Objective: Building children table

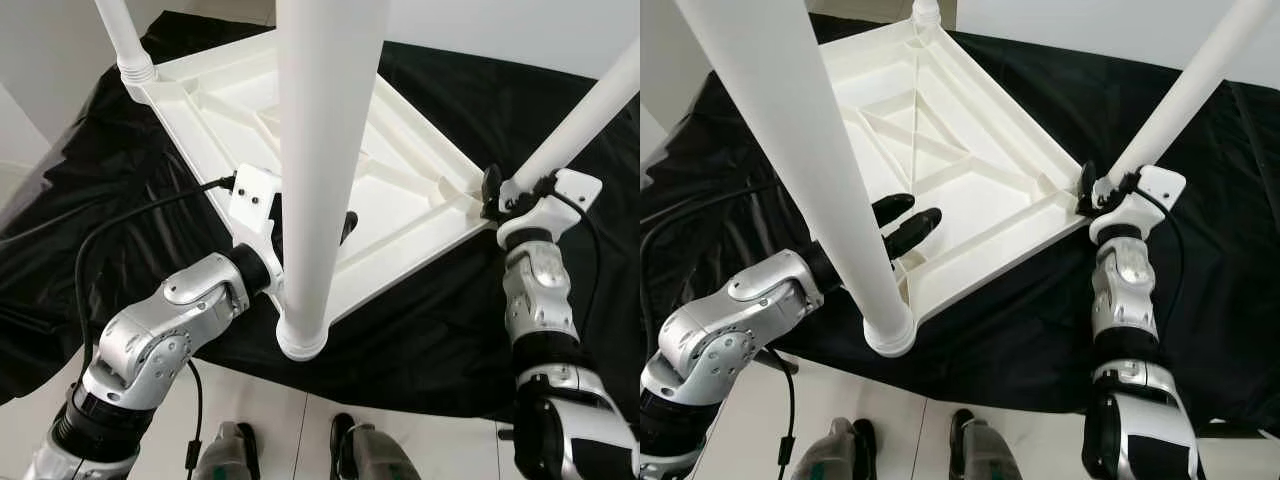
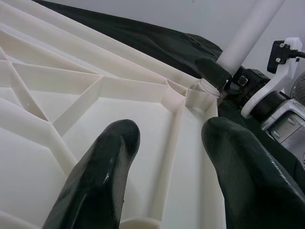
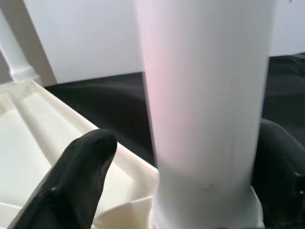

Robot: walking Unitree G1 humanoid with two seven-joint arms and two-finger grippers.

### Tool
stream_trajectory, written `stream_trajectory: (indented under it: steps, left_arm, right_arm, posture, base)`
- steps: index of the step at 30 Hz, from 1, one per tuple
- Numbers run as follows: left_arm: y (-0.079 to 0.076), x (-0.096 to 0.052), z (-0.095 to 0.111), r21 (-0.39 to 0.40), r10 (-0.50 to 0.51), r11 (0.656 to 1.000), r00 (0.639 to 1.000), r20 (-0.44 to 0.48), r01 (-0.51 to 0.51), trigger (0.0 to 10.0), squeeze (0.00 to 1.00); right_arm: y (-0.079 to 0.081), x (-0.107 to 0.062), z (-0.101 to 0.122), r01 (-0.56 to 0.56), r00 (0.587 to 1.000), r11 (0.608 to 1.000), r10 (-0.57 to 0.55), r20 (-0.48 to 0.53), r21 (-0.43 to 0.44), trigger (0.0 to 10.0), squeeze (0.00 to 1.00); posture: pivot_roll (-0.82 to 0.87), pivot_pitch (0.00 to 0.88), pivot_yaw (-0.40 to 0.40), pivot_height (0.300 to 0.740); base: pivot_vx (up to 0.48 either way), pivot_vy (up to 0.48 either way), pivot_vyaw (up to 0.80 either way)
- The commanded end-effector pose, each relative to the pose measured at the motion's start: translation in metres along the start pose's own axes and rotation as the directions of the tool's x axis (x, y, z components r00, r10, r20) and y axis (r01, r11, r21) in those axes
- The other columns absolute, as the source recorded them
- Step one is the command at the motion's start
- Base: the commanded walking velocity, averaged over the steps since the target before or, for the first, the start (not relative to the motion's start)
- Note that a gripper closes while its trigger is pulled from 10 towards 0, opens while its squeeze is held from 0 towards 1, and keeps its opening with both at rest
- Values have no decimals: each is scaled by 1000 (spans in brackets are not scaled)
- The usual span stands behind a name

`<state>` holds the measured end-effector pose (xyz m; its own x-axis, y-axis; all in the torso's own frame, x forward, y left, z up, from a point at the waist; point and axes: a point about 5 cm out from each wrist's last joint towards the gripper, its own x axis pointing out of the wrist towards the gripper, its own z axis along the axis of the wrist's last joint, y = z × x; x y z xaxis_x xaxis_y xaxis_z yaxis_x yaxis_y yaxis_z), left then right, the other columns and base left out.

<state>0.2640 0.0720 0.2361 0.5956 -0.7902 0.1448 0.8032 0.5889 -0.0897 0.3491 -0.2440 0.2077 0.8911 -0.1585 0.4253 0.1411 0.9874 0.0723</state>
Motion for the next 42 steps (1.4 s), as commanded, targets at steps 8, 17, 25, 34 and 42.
stream_trajectory:
  steps: [8,17,25,34,42]
  left_arm:
    - [-2,-2,-3,31,-111,993,994,-8,111,10000,0]
    - [12,-10,-3,80,-64,995,998,-23,65,10000,0]
    - [14,-8,1,91,-45,995,999,-8,45,10000,0]
    - [4,3,13,61,-63,996,997,39,60,10000,0]
    - [-9,29,15,3,-113,994,989,94,113,10000,0]
  right_arm:
    - [0,-29,22,18,994,999,-14,108,-32,10000,0]
    - [3,-78,33,81,995,996,-80,59,-22,10000,0]
    - [30,-120,31,-71,994,995,75,-73,66,10000,0]
    - [40,-128,29,-120,984,990,129,-126,78,10000,0]
    - [48,-127,34,-104,983,989,119,-143,103,10000,0]
  posture:
    - [50,232,13,740]
    - [62,220,-9,740]
    - [59,209,-3,740]
    - [65,220,6,740]
    - [42,233,36,740]
  base:
    - [0,0,0]
    - [0,0,0]
    - [0,0,0]
    - [0,0,0]
    - [0,0,0]
